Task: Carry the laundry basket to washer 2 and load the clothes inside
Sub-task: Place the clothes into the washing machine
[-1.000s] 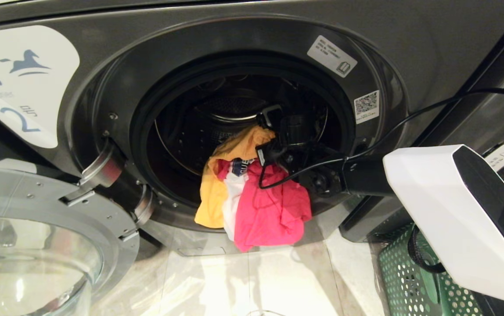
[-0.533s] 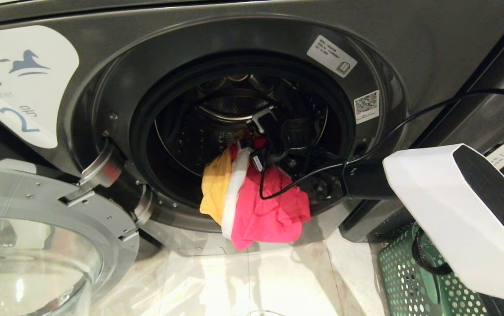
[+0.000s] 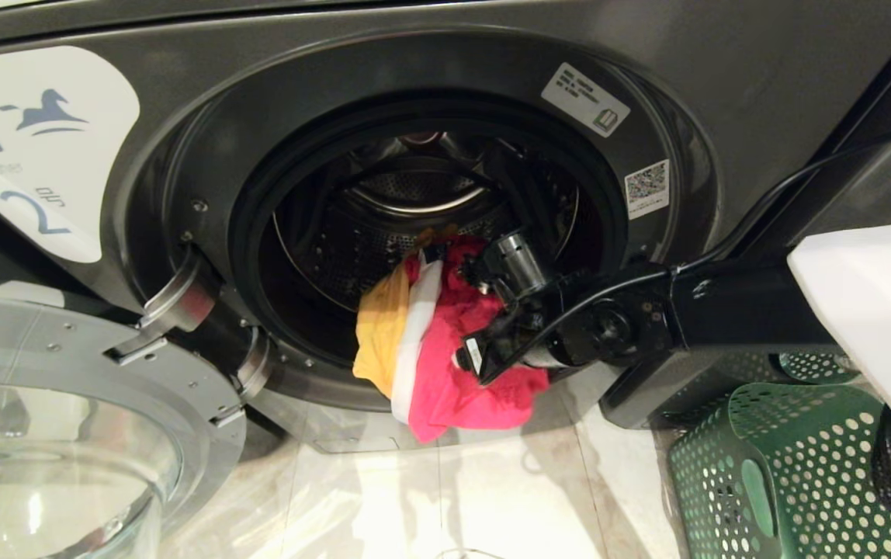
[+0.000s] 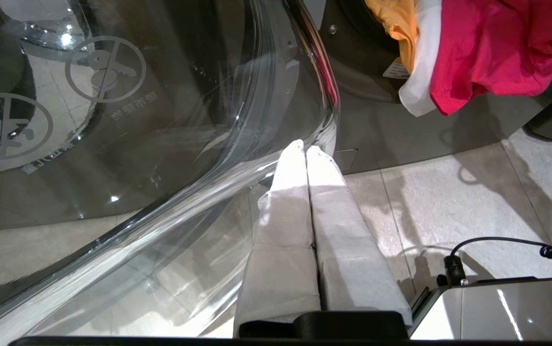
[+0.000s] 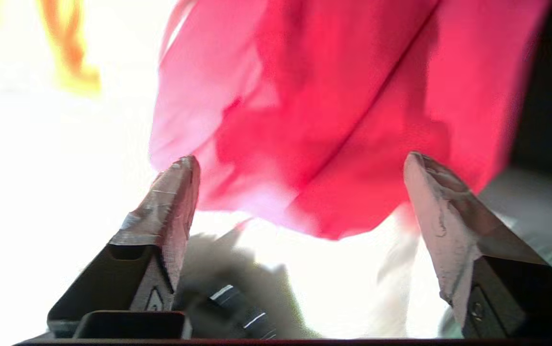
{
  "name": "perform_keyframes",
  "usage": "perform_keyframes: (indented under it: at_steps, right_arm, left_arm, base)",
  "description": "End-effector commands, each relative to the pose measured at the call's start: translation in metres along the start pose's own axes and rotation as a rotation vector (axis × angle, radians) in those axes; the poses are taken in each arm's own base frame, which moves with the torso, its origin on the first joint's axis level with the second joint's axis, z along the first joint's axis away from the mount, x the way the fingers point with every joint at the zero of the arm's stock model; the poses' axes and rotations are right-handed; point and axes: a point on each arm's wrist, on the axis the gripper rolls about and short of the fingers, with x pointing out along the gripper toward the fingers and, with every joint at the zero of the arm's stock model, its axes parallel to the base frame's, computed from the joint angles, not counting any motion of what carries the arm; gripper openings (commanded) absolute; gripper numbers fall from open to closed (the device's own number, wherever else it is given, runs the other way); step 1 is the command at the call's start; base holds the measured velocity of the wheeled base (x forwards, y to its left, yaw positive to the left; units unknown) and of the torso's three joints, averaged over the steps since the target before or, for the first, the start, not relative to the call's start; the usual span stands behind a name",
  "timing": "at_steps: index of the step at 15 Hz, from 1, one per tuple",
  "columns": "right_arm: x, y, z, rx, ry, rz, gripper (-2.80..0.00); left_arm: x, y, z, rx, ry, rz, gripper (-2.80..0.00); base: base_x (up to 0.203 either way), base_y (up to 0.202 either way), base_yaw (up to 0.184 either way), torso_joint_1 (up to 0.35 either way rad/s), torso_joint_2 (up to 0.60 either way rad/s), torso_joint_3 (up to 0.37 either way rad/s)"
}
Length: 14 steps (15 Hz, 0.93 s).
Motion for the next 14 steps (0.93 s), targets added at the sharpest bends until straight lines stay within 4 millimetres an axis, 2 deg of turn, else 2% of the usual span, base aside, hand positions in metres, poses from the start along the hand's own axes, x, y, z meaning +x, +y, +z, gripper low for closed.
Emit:
perform_keyframes:
  at_steps: [1, 4, 5, 7, 8, 12, 14]
  right_arm:
    - [-0.004, 0.011, 0.003, 0.068, -0.005, 0.017, 0.00]
    - [0.005, 0.028, 0.016, 0.189, -0.029, 0.000, 0.00]
    - [0.014, 0.034, 0.014, 0.225, -0.010, -0.028, 0.00]
    - [0.036, 0.042, -0.004, 0.263, 0.050, -0.090, 0.00]
    - [0.038, 0.043, -0.006, 0.286, 0.055, -0.092, 0.00]
    - [0.048, 0.050, 0.004, 0.401, -0.056, 0.027, 0.00]
    - [0.054, 0.052, 0.002, 0.401, -0.051, 0.057, 0.00]
  left_arm:
    - [0.000, 0.000, 0.000, 0.000, 0.001, 0.000, -2.80]
    - [0.000, 0.000, 0.000, 0.001, 0.001, 0.000, -2.80]
    - [0.000, 0.000, 0.000, 0.001, 0.001, 0.000, -2.80]
    - [0.000, 0.000, 0.000, 0.000, 0.001, 0.000, -2.80]
    - [0.000, 0.000, 0.000, 0.000, 0.001, 0.000, -2.80]
    - [0.000, 0.000, 0.000, 0.000, 0.001, 0.000, -2.80]
    - [0.000, 0.000, 0.000, 0.000, 0.001, 0.000, -2.80]
  base:
    - [0.000, 0.000, 0.000, 0.000, 0.00, 0.000]
    - [0.000, 0.000, 0.000, 0.000, 0.00, 0.000]
    - [0.000, 0.000, 0.000, 0.000, 0.00, 0.000]
    - [0.000, 0.000, 0.000, 0.000, 0.00, 0.000]
    - [0.000, 0.000, 0.000, 0.000, 0.00, 0.000]
    - [0.000, 0.000, 0.000, 0.000, 0.00, 0.000]
    - [0.000, 0.000, 0.000, 0.000, 0.00, 0.000]
